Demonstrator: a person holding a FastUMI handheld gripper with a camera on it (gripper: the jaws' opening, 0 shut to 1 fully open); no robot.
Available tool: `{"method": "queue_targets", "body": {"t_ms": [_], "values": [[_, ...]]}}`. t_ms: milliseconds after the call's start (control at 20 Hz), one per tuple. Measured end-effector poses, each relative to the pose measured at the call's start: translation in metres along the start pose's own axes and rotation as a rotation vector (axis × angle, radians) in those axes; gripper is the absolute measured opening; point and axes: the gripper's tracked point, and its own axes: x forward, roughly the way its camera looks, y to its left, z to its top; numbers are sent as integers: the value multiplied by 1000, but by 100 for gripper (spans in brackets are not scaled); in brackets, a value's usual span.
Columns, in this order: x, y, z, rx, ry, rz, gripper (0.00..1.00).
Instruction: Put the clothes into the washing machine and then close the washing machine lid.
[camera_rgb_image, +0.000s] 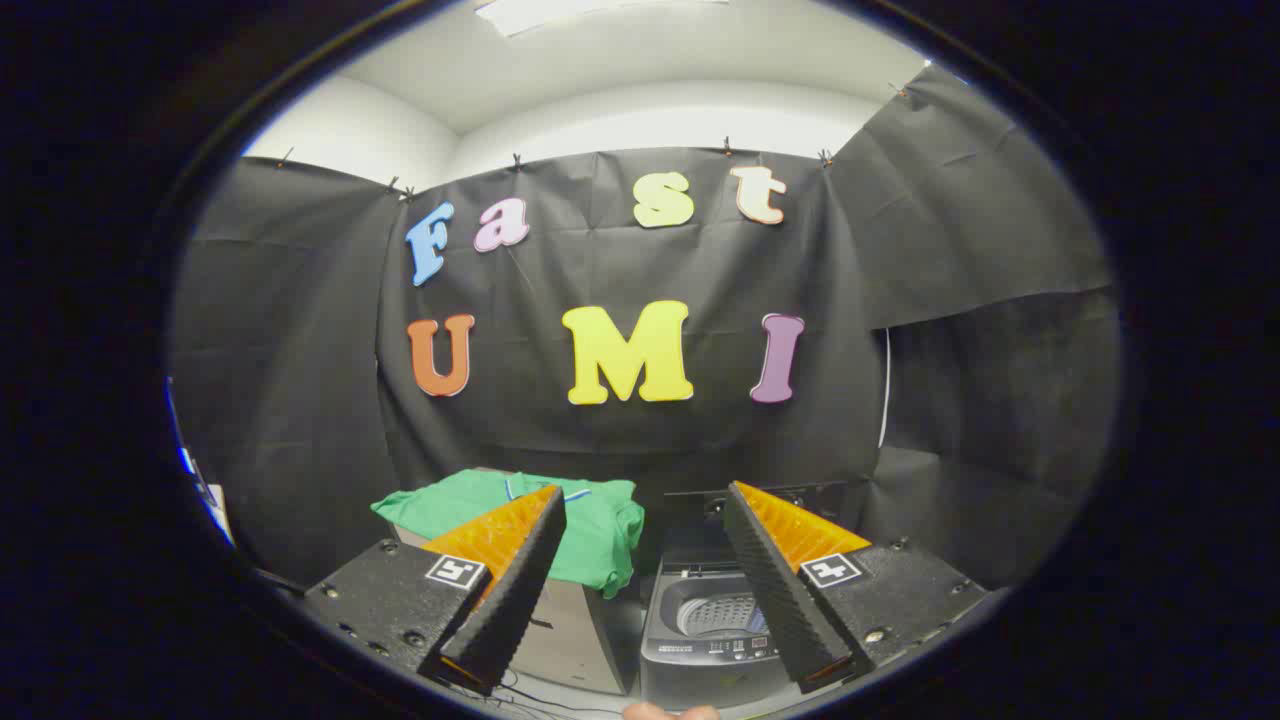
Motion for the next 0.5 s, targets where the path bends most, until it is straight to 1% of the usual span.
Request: {"method": "queue_targets", "body": {"t_ms": [350,500], "values": [[-5,-8,16,6,-19,-3,100],[-5,1,23,9,-27,4,99]]}}
